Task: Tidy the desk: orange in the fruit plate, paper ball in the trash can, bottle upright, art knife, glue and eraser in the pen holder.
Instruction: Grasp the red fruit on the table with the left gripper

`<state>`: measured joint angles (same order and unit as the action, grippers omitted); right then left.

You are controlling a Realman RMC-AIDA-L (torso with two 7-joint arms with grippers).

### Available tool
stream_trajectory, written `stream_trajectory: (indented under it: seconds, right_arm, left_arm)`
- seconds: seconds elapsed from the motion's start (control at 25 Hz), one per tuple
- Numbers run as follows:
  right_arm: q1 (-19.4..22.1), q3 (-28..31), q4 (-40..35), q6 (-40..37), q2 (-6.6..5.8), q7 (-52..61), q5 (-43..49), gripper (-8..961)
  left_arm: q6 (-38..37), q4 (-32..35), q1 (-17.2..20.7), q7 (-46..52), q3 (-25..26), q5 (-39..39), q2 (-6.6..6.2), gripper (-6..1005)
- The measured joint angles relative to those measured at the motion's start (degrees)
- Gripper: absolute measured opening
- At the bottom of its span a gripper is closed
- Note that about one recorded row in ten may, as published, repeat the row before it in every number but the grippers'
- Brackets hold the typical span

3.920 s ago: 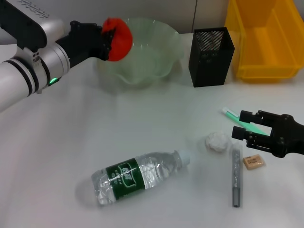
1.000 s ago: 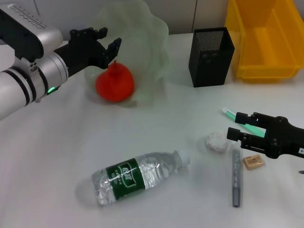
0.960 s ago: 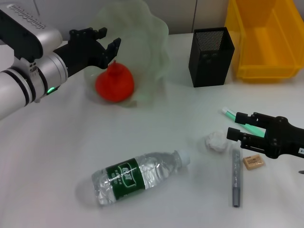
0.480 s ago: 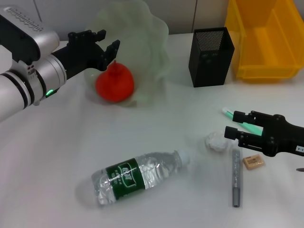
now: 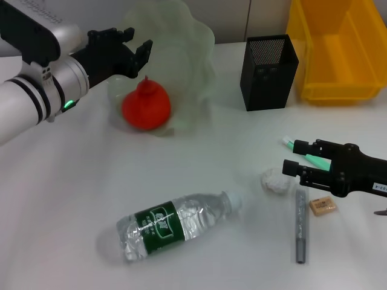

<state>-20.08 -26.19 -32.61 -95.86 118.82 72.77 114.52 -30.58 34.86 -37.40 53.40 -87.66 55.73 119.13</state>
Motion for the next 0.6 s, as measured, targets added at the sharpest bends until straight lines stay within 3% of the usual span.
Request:
stream_trajectory:
  seconds: [0.28, 0.6]
  right_arm:
    - [-0.06, 0.01, 0.05, 0.08, 0.06, 0.00, 0.00, 663]
    - [0.18, 0.03, 0.34, 0.08, 0.09, 0.00, 0.00, 663]
  left_arm:
    - [0.52, -2.26, -2.28, 0.80, 0.57, -0.14, 0.04, 395]
    - [0.20, -2.81, -1.92, 1.25, 0.56, -0.14, 0.05, 395]
